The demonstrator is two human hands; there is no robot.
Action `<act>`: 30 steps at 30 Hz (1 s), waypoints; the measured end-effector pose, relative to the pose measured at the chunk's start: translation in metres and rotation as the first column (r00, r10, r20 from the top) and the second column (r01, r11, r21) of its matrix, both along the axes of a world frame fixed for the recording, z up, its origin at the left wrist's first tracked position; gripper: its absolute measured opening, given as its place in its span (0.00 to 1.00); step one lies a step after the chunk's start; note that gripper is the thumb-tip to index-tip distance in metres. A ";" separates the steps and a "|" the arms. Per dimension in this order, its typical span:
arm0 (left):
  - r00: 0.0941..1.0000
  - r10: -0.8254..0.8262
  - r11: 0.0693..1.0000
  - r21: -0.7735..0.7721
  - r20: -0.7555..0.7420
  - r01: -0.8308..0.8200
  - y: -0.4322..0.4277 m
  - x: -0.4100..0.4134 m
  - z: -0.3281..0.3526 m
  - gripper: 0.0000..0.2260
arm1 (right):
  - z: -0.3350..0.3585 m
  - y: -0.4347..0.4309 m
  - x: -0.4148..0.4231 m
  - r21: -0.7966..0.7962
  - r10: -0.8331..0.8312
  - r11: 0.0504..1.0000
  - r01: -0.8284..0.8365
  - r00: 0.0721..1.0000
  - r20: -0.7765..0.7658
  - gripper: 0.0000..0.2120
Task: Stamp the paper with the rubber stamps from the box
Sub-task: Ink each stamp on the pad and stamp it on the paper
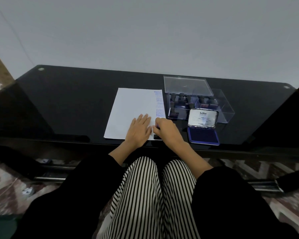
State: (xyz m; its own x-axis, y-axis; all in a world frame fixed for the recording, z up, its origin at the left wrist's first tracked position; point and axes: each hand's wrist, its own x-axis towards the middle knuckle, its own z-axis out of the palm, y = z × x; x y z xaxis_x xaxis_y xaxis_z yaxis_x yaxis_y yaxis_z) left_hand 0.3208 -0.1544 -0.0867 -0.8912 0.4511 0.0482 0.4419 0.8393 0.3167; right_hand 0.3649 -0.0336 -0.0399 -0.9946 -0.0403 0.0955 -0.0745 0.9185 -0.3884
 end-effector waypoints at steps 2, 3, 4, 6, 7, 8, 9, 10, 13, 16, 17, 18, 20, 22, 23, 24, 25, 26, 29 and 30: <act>1.000 0.000 1.000 -0.008 -0.010 0.000 0.001 0.000 -0.002 0.22 | -0.006 -0.002 0.003 -0.001 -0.001 1.000 0.001 0.999 -0.047 0.10; 1.000 0.000 1.000 -0.011 -0.013 0.000 0.001 0.000 -0.002 0.22 | -0.009 -0.002 0.003 -0.008 -0.002 1.000 0.002 0.997 -0.074 0.10; 1.000 -0.002 1.000 -0.014 -0.017 0.002 0.001 0.000 -0.003 0.22 | -0.012 -0.002 0.003 -0.012 -0.003 1.000 0.001 0.995 -0.098 0.11; 1.000 -0.007 1.000 -0.017 -0.021 0.006 0.000 0.000 -0.003 0.22 | -0.016 -0.002 0.003 -0.022 -0.006 1.000 0.003 0.991 -0.134 0.11; 1.000 -0.010 1.000 -0.020 -0.023 0.010 0.000 0.000 -0.003 0.22 | -0.017 -0.002 0.003 -0.029 -0.013 1.000 0.008 0.988 -0.156 0.12; 1.000 -0.013 1.000 -0.024 -0.027 0.012 0.000 0.000 -0.003 0.22 | -0.020 -0.002 0.003 -0.037 -0.024 0.999 0.017 0.983 -0.183 0.12; 0.999 -0.014 1.000 -0.028 -0.031 0.013 0.000 -0.001 -0.004 0.23 | -0.023 -0.003 0.004 -0.047 -0.038 0.998 0.028 0.975 -0.217 0.12; 0.999 -0.014 0.999 -0.029 -0.034 0.013 0.000 -0.001 -0.004 0.23 | -0.026 -0.005 0.006 -0.064 -0.051 0.997 0.035 0.964 -0.261 0.12; 0.999 -0.011 1.000 -0.019 -0.037 0.011 0.000 -0.001 -0.005 0.22 | -0.036 -0.009 0.013 -0.094 -0.065 0.995 0.027 0.902 -0.427 0.14; 0.999 -0.009 1.000 -0.005 -0.042 0.009 0.000 0.000 -0.005 0.22 | -0.040 -0.010 0.016 -0.073 -0.054 0.997 0.022 0.873 -0.485 0.13; 0.999 -0.007 1.000 0.002 -0.041 0.007 0.000 0.000 -0.005 0.22 | -0.041 -0.010 0.015 -0.069 -0.051 0.997 0.019 0.872 -0.487 0.13; 0.999 -0.006 1.000 0.006 -0.040 0.007 0.000 0.000 -0.005 0.22 | -0.041 -0.009 0.014 -0.069 -0.050 0.997 0.019 0.876 -0.480 0.13; 0.999 -0.009 1.000 0.005 -0.037 0.009 0.000 0.000 -0.004 0.22 | -0.039 -0.008 0.009 -0.081 -0.058 0.996 0.025 0.895 -0.442 0.13; 0.999 -0.012 1.000 -0.011 -0.038 0.012 0.000 0.000 -0.004 0.22 | -0.033 -0.007 0.003 -0.115 -0.066 0.993 0.025 0.927 -0.369 0.14; 0.999 -0.012 1.000 -0.016 -0.040 0.012 0.000 0.000 -0.005 0.22 | -0.030 -0.006 0.000 -0.130 -0.062 0.991 0.021 0.946 -0.318 0.13; 0.999 -0.011 1.000 -0.016 -0.043 0.011 0.000 -0.001 -0.005 0.22 | -0.027 -0.005 -0.004 -0.141 -0.055 0.990 0.017 0.960 -0.274 0.13; 0.999 -0.010 1.000 -0.012 -0.046 0.010 0.000 -0.002 -0.006 0.22 | -0.024 -0.004 -0.007 -0.148 -0.049 0.989 0.013 0.970 -0.238 0.12; 0.999 -0.009 1.000 -0.010 -0.050 0.009 0.000 -0.002 -0.006 0.22 | -0.021 -0.003 -0.010 -0.149 -0.043 0.989 0.012 0.977 -0.209 0.12; 0.998 -0.006 1.000 -0.006 -0.057 0.006 0.001 -0.003 -0.007 0.22 | -0.017 -0.001 -0.018 -0.146 -0.032 0.989 0.010 0.989 -0.147 0.12; 0.999 -0.006 1.000 0.001 -0.054 0.006 0.001 -0.003 -0.007 0.23 | -0.016 0.000 -0.020 -0.154 -0.029 0.988 0.009 0.991 -0.129 0.12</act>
